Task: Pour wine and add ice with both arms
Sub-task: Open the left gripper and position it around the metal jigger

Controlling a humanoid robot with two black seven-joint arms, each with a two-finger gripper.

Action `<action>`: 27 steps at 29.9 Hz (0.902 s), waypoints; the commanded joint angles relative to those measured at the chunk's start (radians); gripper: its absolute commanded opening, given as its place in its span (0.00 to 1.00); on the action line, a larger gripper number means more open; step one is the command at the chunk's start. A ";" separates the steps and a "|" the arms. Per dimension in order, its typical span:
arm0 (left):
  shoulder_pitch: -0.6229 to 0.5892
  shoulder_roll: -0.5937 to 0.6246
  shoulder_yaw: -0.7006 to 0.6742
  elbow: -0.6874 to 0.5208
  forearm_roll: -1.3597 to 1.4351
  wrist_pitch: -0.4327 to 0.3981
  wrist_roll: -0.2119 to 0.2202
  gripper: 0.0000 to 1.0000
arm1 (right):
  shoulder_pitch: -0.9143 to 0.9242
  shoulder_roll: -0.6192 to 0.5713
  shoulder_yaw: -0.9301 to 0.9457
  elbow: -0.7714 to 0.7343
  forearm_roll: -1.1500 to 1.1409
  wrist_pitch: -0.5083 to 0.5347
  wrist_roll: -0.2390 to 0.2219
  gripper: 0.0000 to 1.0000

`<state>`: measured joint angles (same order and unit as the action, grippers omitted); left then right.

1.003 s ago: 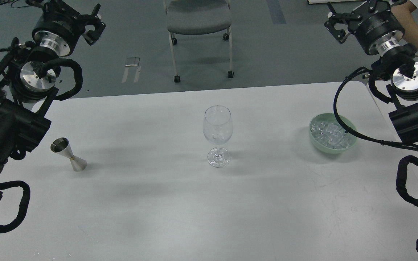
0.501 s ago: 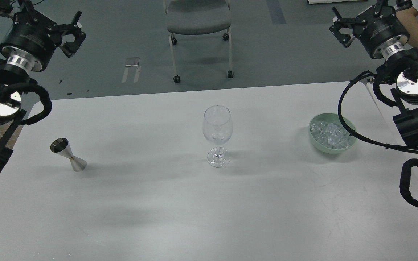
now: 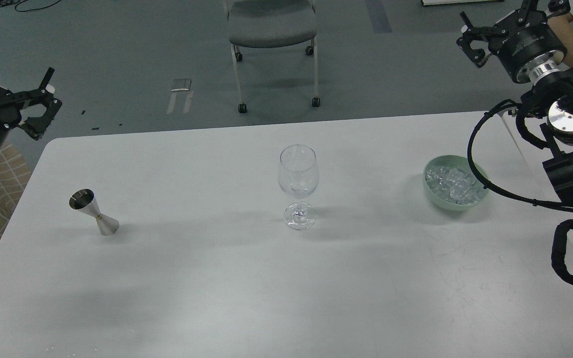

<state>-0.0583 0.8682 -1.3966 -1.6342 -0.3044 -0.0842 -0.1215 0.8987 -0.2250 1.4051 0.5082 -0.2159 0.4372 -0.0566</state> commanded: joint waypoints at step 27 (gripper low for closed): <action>0.439 -0.301 -0.079 -0.073 0.008 -0.052 -0.014 0.98 | -0.037 -0.020 -0.005 0.015 -0.003 -0.006 0.000 1.00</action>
<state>0.3532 0.5731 -1.4735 -1.7064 -0.2979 -0.1052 -0.1338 0.8654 -0.2453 1.4005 0.5215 -0.2194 0.4310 -0.0567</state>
